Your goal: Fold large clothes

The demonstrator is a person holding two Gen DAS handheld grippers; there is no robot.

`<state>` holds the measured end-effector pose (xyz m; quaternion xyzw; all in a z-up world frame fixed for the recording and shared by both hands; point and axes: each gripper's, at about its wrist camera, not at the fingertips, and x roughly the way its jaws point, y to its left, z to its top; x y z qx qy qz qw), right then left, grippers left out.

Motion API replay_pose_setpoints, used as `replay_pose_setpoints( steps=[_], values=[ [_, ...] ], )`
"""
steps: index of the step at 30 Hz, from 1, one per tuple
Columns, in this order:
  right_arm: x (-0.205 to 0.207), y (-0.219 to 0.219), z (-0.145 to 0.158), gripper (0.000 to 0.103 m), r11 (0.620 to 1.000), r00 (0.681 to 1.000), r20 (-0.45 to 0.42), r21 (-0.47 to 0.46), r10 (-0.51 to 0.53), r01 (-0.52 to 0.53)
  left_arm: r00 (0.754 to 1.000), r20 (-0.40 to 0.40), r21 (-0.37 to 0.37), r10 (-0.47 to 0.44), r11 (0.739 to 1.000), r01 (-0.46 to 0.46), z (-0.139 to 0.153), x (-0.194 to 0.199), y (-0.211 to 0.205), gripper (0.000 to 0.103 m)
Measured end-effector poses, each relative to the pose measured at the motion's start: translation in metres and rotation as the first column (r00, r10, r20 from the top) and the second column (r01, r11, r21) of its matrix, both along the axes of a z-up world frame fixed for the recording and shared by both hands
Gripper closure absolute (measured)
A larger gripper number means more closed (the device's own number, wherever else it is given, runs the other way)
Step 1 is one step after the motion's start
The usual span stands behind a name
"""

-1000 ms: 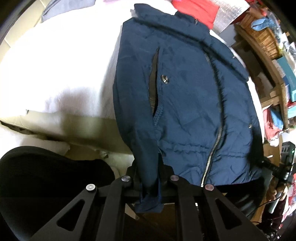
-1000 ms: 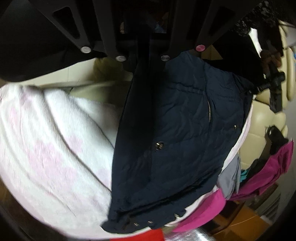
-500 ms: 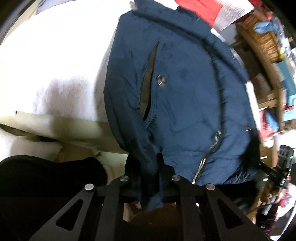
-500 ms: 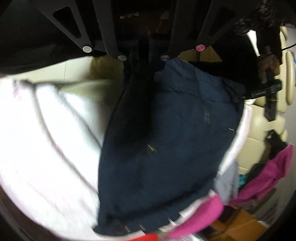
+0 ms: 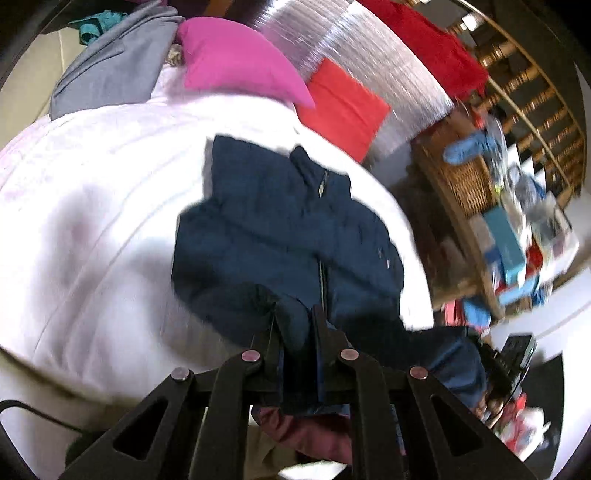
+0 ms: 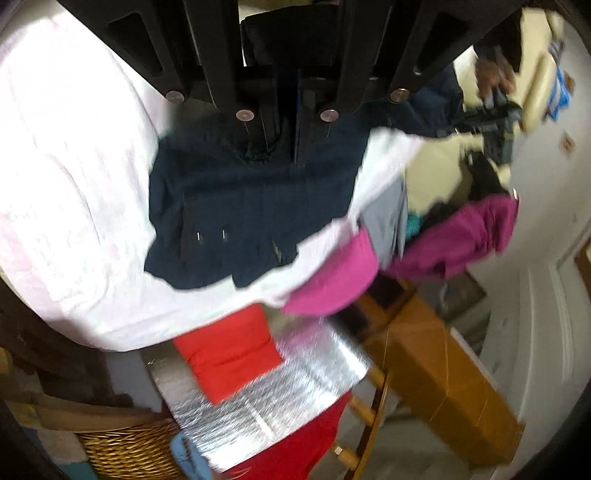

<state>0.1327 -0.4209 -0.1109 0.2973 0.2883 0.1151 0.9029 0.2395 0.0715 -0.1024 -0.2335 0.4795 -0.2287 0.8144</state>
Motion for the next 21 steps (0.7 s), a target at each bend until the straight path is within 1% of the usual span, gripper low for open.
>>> replay_pose_setpoints(
  steps=[3, 5, 7, 9, 11, 14, 15, 16, 18, 21],
  values=[
    [0.031, -0.004, 0.004, 0.097, 0.997, 0.997, 0.027, 0.042, -0.069, 0.068, 0.998, 0.018, -0.026, 0.056, 0.998, -0.056, 0.004, 0.033, 0.005, 0.091],
    [0.06, -0.005, 0.002, 0.097, 0.991, 0.992, 0.03, 0.054, -0.121, 0.119, 0.995, 0.025, -0.04, 0.093, 0.995, -0.092, 0.003, 0.053, 0.003, 0.091],
    [0.075, -0.012, -0.004, 0.097, 0.984, 0.986, 0.03, 0.069, -0.166, 0.163, 0.99, 0.03, -0.052, 0.136, 0.99, -0.135, 0.003, 0.076, 0.001, 0.091],
    [0.098, -0.02, -0.01, 0.097, 0.975, 0.978, 0.025, 0.084, -0.209, 0.206, 0.983, 0.026, -0.057, 0.181, 0.982, -0.18, -0.005, 0.103, -0.007, 0.091],
    [0.121, -0.027, -0.021, 0.097, 0.964, 0.968, 0.018, 0.095, -0.25, 0.247, 0.975, 0.027, -0.041, 0.223, 0.974, -0.221, -0.013, 0.125, -0.01, 0.091],
    [0.158, -0.035, -0.04, 0.097, 0.952, 0.958, -0.017, 0.11, -0.286, 0.286, 0.967, -0.009, -0.048, 0.256, 0.965, -0.256, -0.034, 0.162, -0.018, 0.091],
    [0.17, -0.038, -0.045, 0.097, 0.95, 0.956, -0.028, 0.113, -0.291, 0.292, 0.962, -0.01, -0.047, 0.272, 0.961, -0.273, -0.04, 0.175, -0.022, 0.091],
    [0.181, -0.039, -0.05, 0.097, 0.947, 0.954, -0.039, 0.113, -0.297, 0.3, 0.96, -0.01, -0.048, 0.279, 0.959, -0.279, -0.042, 0.179, -0.018, 0.091],
    [0.2, -0.042, -0.056, 0.097, 0.944, 0.951, -0.052, 0.112, -0.306, 0.31, 0.955, -0.011, -0.057, 0.298, 0.953, -0.298, -0.05, 0.195, -0.022, 0.091],
    [0.224, -0.05, -0.063, 0.097, 0.936, 0.945, -0.055, 0.13, -0.324, 0.328, 0.952, 0.015, -0.074, 0.306, 0.95, -0.304, -0.054, 0.212, -0.021, 0.091]
  ],
)
